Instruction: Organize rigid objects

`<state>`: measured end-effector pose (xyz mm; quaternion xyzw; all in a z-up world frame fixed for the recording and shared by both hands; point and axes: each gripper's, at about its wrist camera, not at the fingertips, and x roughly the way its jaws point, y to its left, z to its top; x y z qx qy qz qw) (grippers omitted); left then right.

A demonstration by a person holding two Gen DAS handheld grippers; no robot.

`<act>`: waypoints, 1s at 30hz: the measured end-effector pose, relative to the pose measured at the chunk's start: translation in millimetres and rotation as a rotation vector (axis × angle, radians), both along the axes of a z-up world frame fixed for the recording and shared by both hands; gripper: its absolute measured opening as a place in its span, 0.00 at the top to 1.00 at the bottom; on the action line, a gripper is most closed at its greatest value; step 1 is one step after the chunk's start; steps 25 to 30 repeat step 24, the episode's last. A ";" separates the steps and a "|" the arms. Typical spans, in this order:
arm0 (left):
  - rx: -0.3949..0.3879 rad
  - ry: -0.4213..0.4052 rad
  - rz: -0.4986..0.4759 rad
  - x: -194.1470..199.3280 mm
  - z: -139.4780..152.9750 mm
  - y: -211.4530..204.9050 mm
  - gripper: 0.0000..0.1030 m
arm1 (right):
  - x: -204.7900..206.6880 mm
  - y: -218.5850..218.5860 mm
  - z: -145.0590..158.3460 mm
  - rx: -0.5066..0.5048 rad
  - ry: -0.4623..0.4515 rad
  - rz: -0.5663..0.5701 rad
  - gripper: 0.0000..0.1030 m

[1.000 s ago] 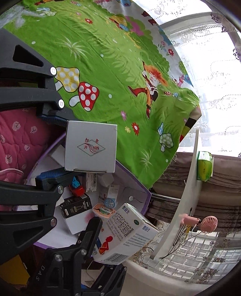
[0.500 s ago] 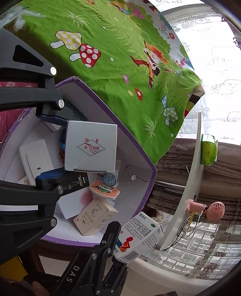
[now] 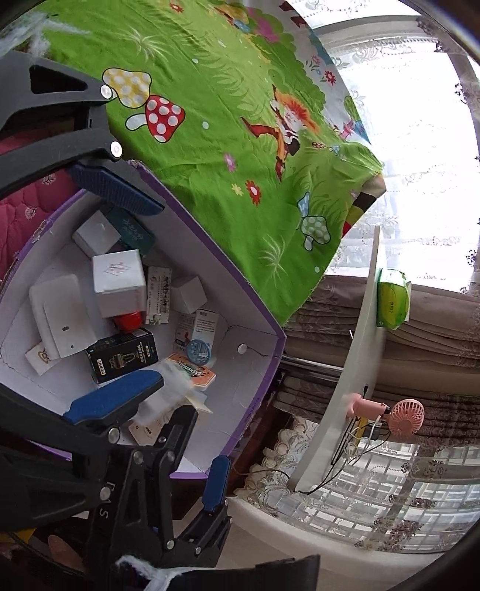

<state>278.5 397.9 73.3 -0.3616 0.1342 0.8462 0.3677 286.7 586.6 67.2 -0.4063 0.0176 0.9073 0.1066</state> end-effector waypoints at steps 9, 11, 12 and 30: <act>-0.049 0.076 0.026 10.3 15.0 -0.7 0.03 | 3.7 14.9 -3.7 0.001 -0.023 -0.058 0.19; -0.065 0.054 0.025 9.6 11.8 0.8 0.03 | 5.7 18.0 -5.6 -0.001 -0.029 -0.065 0.19; -0.075 0.053 0.026 9.7 10.1 1.6 0.03 | 6.5 19.4 -6.7 -0.006 -0.033 -0.067 0.19; -0.095 -0.038 0.051 -1.3 -11.6 -0.6 0.03 | 7.8 19.1 -17.2 -0.017 -0.055 -0.068 0.19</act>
